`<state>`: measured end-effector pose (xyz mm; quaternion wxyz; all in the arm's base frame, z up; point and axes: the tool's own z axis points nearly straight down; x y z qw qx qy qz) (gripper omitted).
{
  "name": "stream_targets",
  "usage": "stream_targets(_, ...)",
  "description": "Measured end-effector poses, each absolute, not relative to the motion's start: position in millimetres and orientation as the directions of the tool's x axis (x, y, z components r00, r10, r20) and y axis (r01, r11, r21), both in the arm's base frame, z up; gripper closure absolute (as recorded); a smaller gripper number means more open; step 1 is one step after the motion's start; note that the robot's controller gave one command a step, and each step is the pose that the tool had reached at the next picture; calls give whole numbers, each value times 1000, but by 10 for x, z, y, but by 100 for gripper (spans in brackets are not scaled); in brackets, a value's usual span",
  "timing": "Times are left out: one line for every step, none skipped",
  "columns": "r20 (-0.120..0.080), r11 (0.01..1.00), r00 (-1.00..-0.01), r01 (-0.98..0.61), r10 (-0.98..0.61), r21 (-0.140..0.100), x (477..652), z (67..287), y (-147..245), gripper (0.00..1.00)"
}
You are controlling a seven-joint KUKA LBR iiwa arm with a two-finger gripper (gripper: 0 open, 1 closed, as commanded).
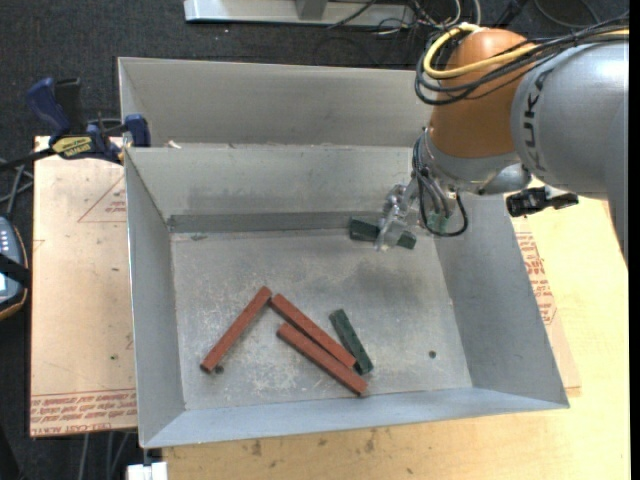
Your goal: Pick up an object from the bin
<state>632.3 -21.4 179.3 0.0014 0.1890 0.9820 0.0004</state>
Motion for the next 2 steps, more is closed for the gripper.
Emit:
stream_targets(-3,929,-929,371,371,1,6322,1793,-214,100)
stream_targets(-3,930,-930,367,367,1,6363,2490,-441,100)
